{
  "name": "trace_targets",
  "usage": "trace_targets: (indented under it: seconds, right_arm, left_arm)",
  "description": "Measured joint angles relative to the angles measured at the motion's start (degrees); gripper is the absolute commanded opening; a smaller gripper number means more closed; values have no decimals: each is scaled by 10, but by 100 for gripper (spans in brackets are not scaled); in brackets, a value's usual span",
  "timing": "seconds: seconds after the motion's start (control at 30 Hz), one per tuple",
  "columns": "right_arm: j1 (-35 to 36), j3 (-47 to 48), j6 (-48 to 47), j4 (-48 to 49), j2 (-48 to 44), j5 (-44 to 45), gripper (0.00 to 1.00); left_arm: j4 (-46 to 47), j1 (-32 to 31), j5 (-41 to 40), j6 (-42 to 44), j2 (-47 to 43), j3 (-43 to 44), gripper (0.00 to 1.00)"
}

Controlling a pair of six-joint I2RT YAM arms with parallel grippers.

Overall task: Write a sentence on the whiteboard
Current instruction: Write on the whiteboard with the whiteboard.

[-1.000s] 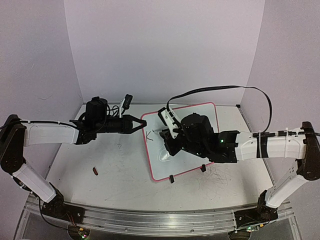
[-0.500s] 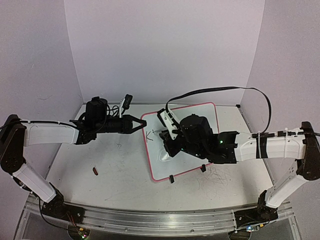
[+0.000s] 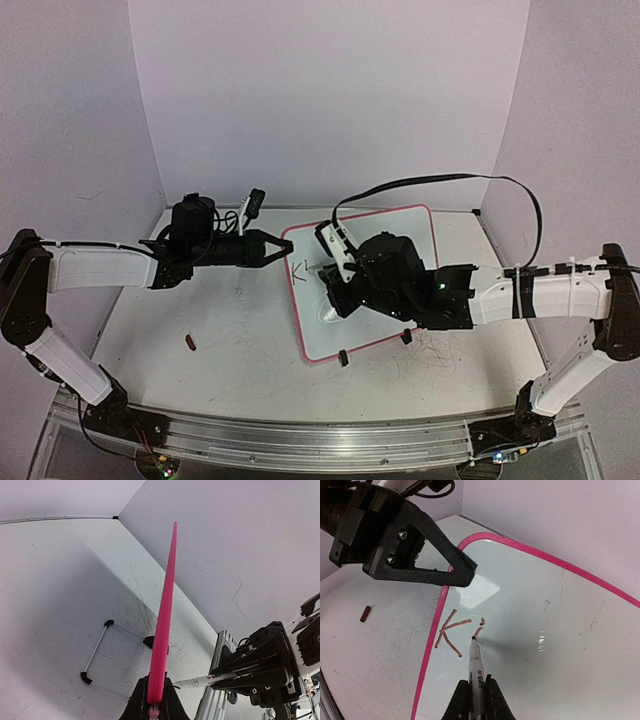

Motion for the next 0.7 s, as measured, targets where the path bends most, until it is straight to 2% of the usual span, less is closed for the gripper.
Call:
trace_targets:
  seconds: [0.7]
  right_arm:
    - [13, -21, 15, -5, -15, -3, 0]
  left_arm:
    - [0, 0, 0, 0, 0, 0, 0]
